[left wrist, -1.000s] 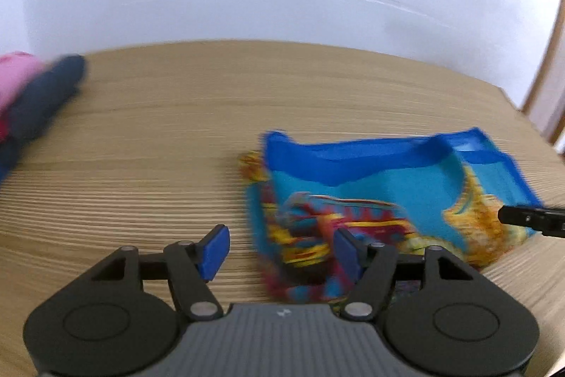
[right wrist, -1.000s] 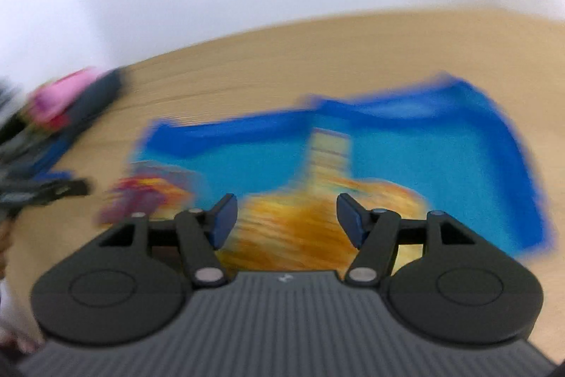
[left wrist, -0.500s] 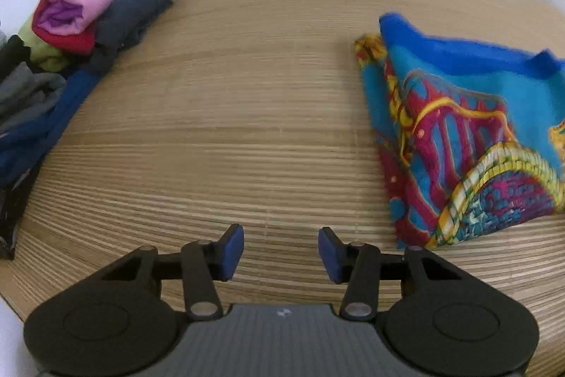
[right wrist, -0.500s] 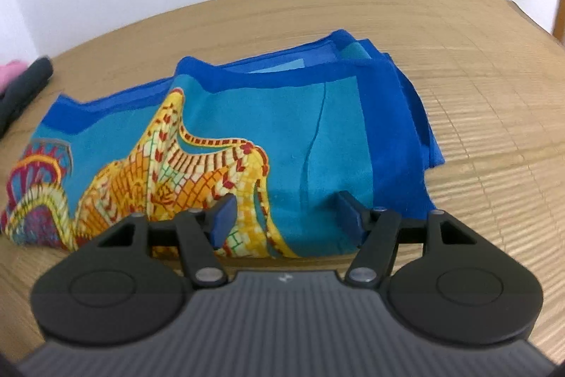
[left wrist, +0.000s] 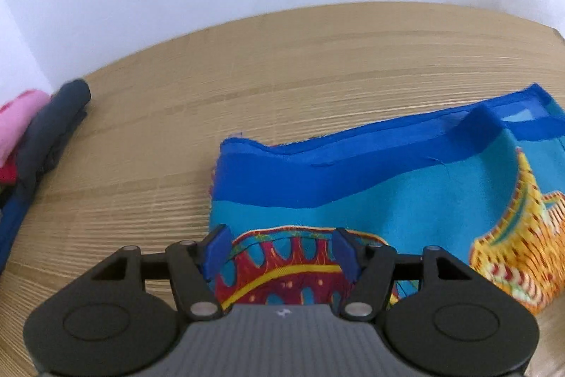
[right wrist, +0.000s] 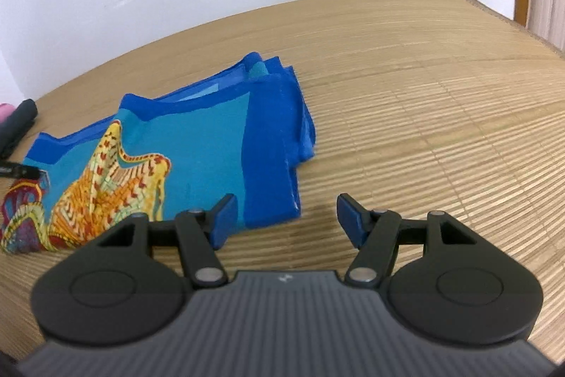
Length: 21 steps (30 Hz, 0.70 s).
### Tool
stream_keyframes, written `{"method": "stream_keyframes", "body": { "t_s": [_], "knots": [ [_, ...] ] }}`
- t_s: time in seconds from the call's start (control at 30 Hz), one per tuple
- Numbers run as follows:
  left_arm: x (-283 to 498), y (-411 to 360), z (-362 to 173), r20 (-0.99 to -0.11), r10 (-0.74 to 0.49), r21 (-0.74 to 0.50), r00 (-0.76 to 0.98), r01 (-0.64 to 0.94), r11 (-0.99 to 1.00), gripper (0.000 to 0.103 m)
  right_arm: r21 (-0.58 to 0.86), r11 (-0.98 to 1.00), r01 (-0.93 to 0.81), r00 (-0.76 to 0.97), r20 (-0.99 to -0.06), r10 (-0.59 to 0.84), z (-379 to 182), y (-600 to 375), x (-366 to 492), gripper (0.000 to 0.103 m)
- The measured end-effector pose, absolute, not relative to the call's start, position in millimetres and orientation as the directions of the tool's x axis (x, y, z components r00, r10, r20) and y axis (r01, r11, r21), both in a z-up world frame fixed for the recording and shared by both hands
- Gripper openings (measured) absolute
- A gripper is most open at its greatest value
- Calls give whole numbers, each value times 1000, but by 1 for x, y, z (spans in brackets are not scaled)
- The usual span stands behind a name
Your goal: Fold clothes
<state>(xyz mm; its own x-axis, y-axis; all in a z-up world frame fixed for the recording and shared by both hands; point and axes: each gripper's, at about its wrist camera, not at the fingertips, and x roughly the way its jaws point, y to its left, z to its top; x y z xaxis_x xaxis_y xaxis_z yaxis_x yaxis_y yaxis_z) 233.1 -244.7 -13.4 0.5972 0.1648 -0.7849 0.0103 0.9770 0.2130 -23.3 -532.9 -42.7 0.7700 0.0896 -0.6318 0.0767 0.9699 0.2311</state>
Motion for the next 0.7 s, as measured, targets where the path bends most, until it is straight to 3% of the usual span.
{"method": "stream_keyframes", "body": {
  "t_s": [0.07, 0.1, 0.2, 0.37, 0.53, 0.57, 0.63, 0.7],
  "knots": [
    [238, -247, -21, -778, 235, 269, 583, -30, 963, 65, 260, 965, 18, 770, -619, 153, -46, -532, -16, 33],
    [241, -248, -26, -769, 290, 316, 569, -56, 947, 65, 256, 967, -16, 766, -619, 177, -45, -529, -11, 8],
    [246, -241, -35, -740, 426, 419, 521, -139, 897, 69, 155, 987, -44, 772, -621, 132, -36, -523, 1, 7],
    [245, -236, -41, -683, 539, 539, 492, -158, 827, 68, 22, 995, 102, 745, -664, -62, -35, -564, 13, 4],
    [241, -238, -34, -705, 504, 481, 500, -186, 857, 62, 314, 949, 24, 777, -603, 180, -13, -602, 21, 12],
    [240, -239, -28, -707, 488, 457, 512, -195, 868, 63, 331, 944, -18, 786, -579, 218, -9, -600, 27, 14],
    [236, -246, -15, -706, 454, 414, 543, -203, 887, 64, 276, 955, -108, 792, -557, 251, -5, -584, 46, 34],
    [235, -255, -1, -697, 420, 375, 581, -203, 904, 67, 186, 963, -196, 786, -557, 268, -8, -563, 64, 37]
  ]
}}
